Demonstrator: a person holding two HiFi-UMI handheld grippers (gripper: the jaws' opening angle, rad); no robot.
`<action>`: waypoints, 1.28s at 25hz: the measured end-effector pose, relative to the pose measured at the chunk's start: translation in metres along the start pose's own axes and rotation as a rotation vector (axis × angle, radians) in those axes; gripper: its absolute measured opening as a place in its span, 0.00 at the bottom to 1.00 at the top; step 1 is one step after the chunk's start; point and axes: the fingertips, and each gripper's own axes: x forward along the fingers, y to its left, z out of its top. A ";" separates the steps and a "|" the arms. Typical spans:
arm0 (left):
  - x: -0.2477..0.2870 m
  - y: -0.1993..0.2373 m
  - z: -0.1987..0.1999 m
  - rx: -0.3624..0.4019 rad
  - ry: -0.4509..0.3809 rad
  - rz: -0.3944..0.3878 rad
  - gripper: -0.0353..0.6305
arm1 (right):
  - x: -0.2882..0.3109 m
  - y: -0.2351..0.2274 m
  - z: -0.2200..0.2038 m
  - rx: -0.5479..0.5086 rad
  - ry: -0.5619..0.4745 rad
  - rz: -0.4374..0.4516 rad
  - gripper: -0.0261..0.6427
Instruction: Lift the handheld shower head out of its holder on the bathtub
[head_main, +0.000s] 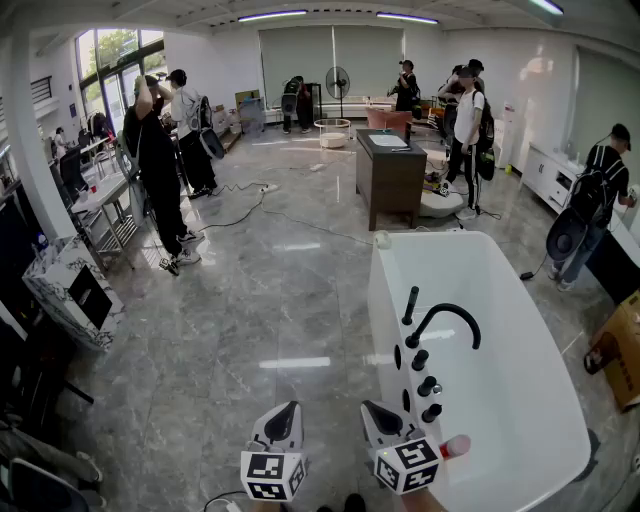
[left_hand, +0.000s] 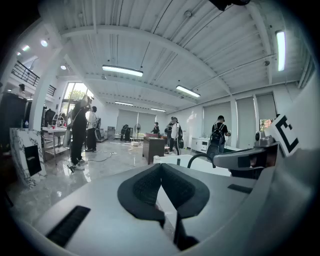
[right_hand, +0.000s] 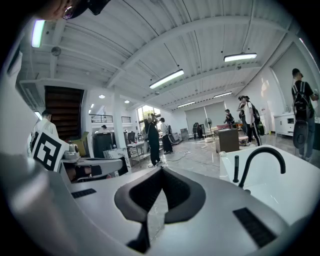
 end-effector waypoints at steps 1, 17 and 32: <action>0.000 0.001 -0.002 0.000 0.001 -0.002 0.08 | 0.001 0.000 -0.002 0.002 0.000 -0.005 0.04; 0.010 -0.016 0.006 0.000 0.000 -0.008 0.08 | -0.002 -0.024 -0.004 0.049 0.041 0.003 0.05; 0.036 -0.060 0.004 -0.008 0.005 0.003 0.17 | -0.022 -0.071 0.009 0.054 -0.001 0.017 0.05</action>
